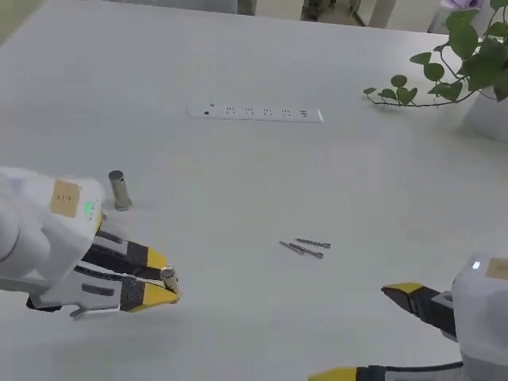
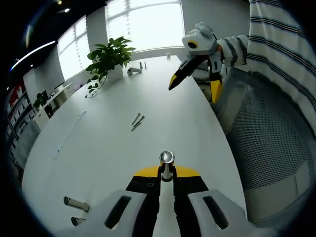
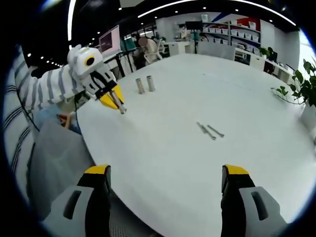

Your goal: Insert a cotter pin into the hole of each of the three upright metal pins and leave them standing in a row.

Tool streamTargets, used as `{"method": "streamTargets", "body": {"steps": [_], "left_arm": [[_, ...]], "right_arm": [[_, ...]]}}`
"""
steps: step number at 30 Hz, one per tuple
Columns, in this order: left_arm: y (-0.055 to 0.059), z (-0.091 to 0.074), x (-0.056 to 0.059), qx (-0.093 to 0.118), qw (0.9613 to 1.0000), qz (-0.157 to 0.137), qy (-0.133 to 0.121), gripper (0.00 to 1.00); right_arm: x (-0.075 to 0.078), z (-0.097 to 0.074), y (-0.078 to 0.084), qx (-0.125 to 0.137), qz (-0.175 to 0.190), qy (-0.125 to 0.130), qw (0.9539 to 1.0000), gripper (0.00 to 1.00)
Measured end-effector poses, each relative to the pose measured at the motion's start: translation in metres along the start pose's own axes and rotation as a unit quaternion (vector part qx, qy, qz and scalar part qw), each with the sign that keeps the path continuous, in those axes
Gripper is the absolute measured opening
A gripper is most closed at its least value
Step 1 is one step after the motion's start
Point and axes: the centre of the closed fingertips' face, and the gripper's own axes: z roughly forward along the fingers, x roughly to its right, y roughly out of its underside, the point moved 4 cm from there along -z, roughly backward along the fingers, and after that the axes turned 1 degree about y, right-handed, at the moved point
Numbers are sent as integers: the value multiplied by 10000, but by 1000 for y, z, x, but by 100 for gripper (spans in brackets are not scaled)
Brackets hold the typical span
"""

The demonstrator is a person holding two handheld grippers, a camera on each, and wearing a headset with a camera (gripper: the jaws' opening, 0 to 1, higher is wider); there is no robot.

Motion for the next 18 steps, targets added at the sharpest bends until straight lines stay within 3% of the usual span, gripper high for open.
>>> {"method": "streamTargets", "body": {"steps": [12, 15, 18], "left_arm": [[3, 15, 7, -38, 9981, 304, 528, 7], [4, 19, 6, -93, 9961, 622, 618, 7], [4, 21, 6, -118, 9949, 662, 755, 7]], "right_arm": [[8, -1, 1, -9, 67, 127, 9999, 93], [9, 0, 3, -19, 105, 145, 9998, 93], [10, 2, 6, -74, 147, 149, 9998, 93]]}}
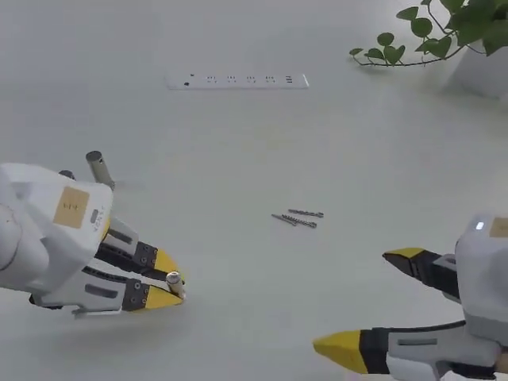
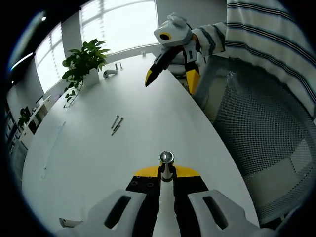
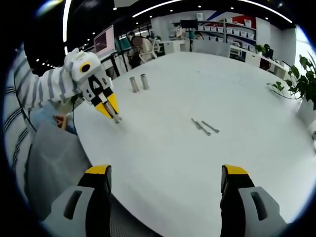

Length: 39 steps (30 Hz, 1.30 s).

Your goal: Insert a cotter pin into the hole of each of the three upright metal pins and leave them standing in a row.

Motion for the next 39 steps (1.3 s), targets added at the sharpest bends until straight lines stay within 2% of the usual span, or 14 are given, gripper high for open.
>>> {"method": "streamTargets", "body": {"steps": [12, 15, 19, 24, 28, 31, 39], "left_arm": [[6, 8, -4, -101, 9990, 195, 379, 7], [7, 11, -6, -128, 9986, 235, 451, 7], [6, 14, -8, -97, 9979, 277, 574, 7], [3, 19, -10, 57, 9971, 227, 722, 7], [6, 24, -8, -45, 9956, 333, 870, 7], [6, 26, -10, -57, 9956, 382, 853, 7], [8, 29, -11, -152, 9944, 445, 944, 7]], "right_arm": [[4, 6, 4, -124, 128, -18, 9998, 93], [5, 8, 3, -76, 214, -56, 9997, 93], [5, 9, 5, -140, 172, -68, 9997, 92], [7, 9, 6, -165, 209, -49, 9996, 92], [5, 11, 8, -232, 185, -98, 9995, 92], [2, 12, 12, -366, 89, -169, 9991, 92], [1, 12, 12, -409, 55, -228, 9989, 91]]}}
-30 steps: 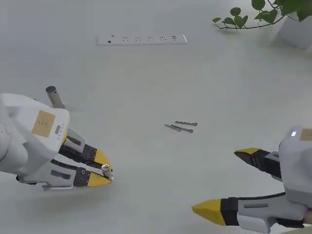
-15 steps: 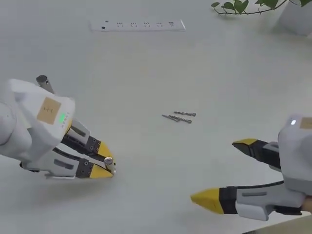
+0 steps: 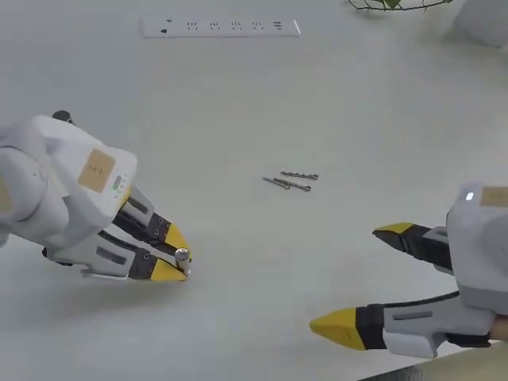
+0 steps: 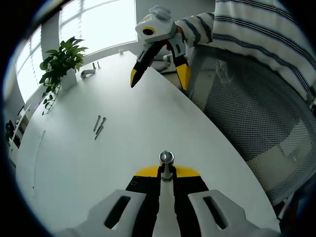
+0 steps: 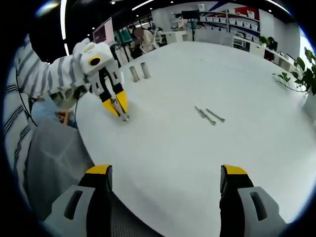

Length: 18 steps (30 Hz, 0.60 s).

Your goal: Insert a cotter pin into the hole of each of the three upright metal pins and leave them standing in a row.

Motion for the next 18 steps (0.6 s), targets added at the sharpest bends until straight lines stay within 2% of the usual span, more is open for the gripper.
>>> {"method": "streamTargets", "body": {"steps": [6, 9, 18], "left_arm": [[3, 1, 1, -53, 10000, 3, -1, 7], [1, 1, 0, 12, 10000, -24, -26, 7], [0, 0, -1, 29, 9999, -121, -74, 7]], "right_arm": [[-2, 1, -2, -1, -9, -30, 10000, 91], [-3, 2, -3, 15, -8, -33, 10000, 91], [-4, 3, -6, 6, -46, -54, 10000, 91]]}}
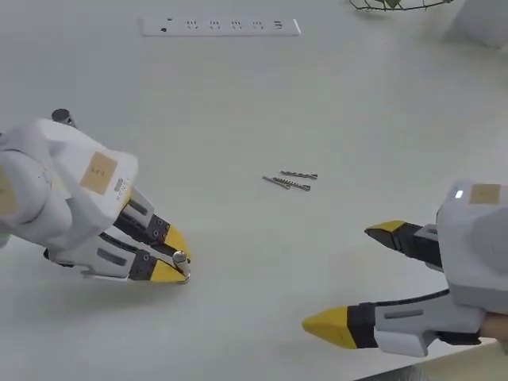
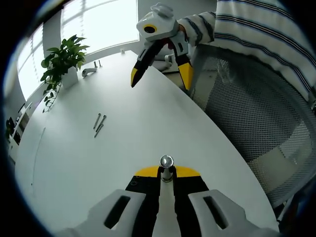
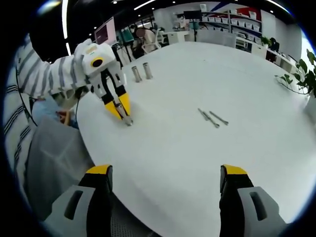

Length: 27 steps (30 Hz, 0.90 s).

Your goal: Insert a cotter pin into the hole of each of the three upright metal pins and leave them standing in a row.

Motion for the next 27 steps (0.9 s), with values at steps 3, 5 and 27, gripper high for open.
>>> {"method": "streamTargets", "body": {"steps": [3, 5, 27], "left_arm": [[0, 0, 0, -2, 10000, -43, -16, 7], [-1, 0, 0, -1, 9999, -103, -30, 7], [2, -10, 11, 516, 9862, -1462, -580, 30]], "right_arm": [[1, 0, -1, 1, -14, 2, 10000, 91], [1, 0, -2, 11, -21, 4, 10000, 91], [18, -3, -17, 137, -163, 99, 9997, 81]]}}
